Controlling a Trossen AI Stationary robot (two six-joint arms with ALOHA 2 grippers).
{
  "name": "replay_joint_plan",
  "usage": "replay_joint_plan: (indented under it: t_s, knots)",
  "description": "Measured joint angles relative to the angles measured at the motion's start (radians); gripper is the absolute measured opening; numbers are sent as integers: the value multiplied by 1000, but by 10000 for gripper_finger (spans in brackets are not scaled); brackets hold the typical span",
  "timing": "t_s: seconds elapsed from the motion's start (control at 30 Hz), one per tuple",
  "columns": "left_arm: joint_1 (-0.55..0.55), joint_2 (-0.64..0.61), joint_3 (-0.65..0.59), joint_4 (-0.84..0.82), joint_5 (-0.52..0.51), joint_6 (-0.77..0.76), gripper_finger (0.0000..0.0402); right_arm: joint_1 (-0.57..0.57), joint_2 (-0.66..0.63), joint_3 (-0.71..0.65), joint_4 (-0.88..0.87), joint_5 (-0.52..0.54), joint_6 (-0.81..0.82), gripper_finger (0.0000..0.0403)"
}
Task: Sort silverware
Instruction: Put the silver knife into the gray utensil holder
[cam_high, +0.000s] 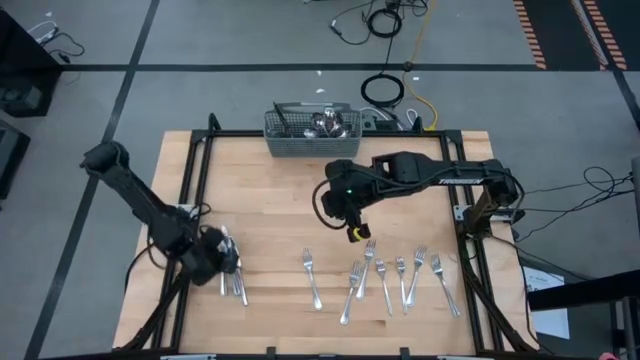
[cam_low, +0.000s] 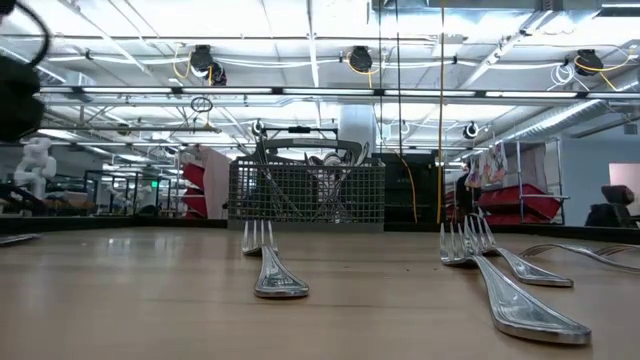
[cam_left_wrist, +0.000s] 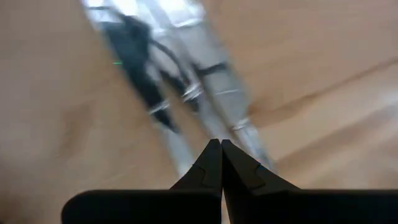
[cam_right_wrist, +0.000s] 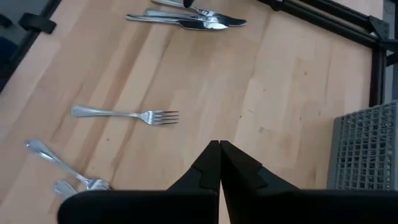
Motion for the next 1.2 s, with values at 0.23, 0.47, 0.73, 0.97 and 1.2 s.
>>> replay_joint_plan:
  t_s: [0.23, 0.47, 0.73, 0.97, 1.2]
  knots:
    - [-77, 215, 101, -167, 112, -121, 1, 4, 0, 0, 7, 2, -3, 0]
    - [-93, 342, 204, -233, 118, -106, 2, 2, 0, 0, 9, 2, -14, 0]
    - [-84, 466, 217, -162, 130, -105, 4, 2, 0, 0, 9, 1, 1, 0]
    - [-19, 476, 227, -148, 102, -92, 5, 10, 0, 0, 9, 0, 13, 0]
    - [97, 477, 224, -125, 35, -17, 6, 10, 0, 0, 9, 0, 12, 0]
